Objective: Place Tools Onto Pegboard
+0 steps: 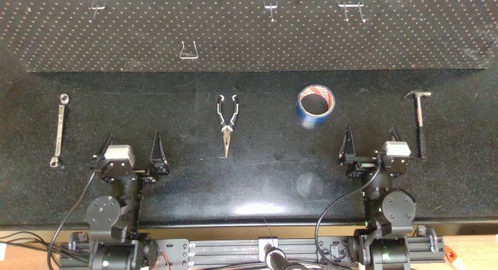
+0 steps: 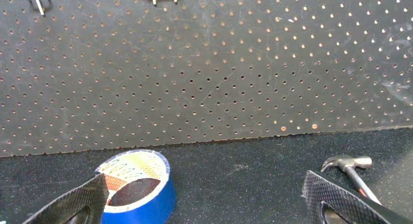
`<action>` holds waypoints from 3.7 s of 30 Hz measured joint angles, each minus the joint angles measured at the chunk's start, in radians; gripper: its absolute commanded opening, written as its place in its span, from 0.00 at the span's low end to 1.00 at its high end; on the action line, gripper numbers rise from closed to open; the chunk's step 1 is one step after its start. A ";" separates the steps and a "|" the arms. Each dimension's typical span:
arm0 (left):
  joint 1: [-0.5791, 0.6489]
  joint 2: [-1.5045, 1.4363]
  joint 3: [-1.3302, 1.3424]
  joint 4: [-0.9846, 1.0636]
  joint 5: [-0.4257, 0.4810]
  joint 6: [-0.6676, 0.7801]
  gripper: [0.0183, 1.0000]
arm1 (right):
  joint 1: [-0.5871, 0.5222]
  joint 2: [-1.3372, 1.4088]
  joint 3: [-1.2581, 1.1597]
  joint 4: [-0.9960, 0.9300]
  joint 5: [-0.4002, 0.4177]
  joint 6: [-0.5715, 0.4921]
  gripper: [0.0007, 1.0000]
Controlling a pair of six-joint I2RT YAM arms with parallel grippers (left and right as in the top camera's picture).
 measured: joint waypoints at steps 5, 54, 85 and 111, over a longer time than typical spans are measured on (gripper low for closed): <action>0.000 0.000 0.000 0.000 0.000 0.000 1.00 | 0.000 0.000 0.000 0.000 0.000 0.000 0.98; 0.000 0.000 0.000 0.000 0.000 0.000 1.00 | 0.000 0.000 0.000 0.000 0.000 0.000 0.98; 0.000 0.001 0.000 0.000 0.004 0.000 1.00 | 0.000 0.000 0.000 0.000 0.000 0.000 0.98; 0.005 0.924 1.023 -0.777 -0.246 0.000 1.00 | 0.000 -0.001 0.000 0.000 0.003 0.000 0.98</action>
